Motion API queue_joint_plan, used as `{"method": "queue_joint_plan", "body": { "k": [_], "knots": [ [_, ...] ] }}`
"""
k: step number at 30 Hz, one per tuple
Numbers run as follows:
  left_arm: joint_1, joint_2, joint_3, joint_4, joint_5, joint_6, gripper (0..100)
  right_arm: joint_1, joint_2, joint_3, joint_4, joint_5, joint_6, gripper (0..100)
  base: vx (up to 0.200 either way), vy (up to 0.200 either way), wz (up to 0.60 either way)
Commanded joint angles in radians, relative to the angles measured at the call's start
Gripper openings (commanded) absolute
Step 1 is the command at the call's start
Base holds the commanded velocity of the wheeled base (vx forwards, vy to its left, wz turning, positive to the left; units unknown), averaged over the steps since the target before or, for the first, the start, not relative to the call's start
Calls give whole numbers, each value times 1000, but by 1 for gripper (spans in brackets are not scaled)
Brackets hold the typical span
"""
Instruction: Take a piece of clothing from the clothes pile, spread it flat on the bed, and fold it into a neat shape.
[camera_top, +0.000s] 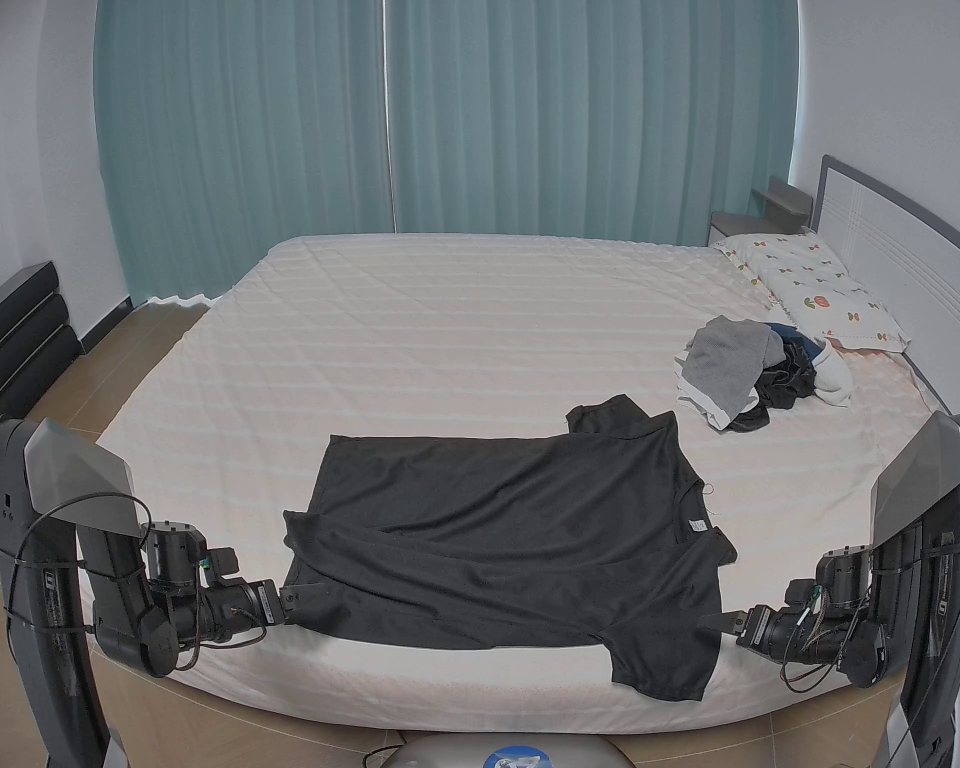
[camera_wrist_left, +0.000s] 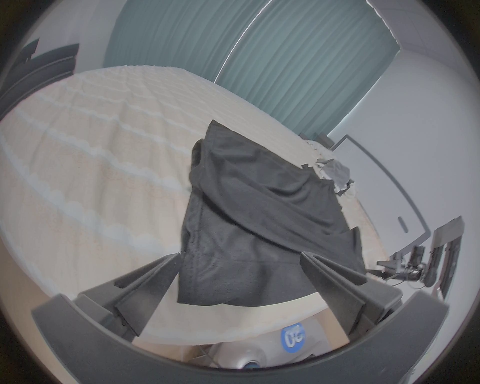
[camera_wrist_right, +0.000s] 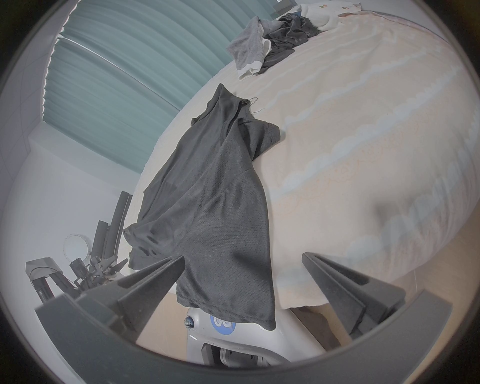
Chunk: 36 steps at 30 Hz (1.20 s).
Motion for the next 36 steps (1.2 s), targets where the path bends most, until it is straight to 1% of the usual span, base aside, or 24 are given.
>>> {"method": "queue_joint_plan", "body": {
  "k": [1, 17, 18, 21, 28, 30, 36],
  "knots": [
    [-1, 53, 2, -14, 37, 30, 100, 0, 2, 0, -9, 0, 0, 100, 0, 0, 0],
    [-26, 75, -11, -18, 38, 29, 100, 6, 7, 1, -9, 0, -2, 100, 0, 0, 0],
    [-23, 78, -15, -20, 40, 29, 0, 6, 7, 1, -9, 0, -2, 100, 0, 0, 0],
    [-17, 78, -19, -20, 41, 26, 0, 6, 7, 1, -9, 1, 0, 100, 0, 0, 0],
    [38, 73, -4, -32, 43, 24, 0, 4, 7, 4, -11, 1, 1, 100, 0, 0, 0],
    [58, 63, 19, -34, 43, 24, 0, 6, 7, 4, -9, 1, 1, 100, 0, 0, 0],
    [66, -11, 97, -34, 32, 13, 0, 6, 8, 0, -9, 3, 4, 100, 0, 0, 0]
  ]
}}
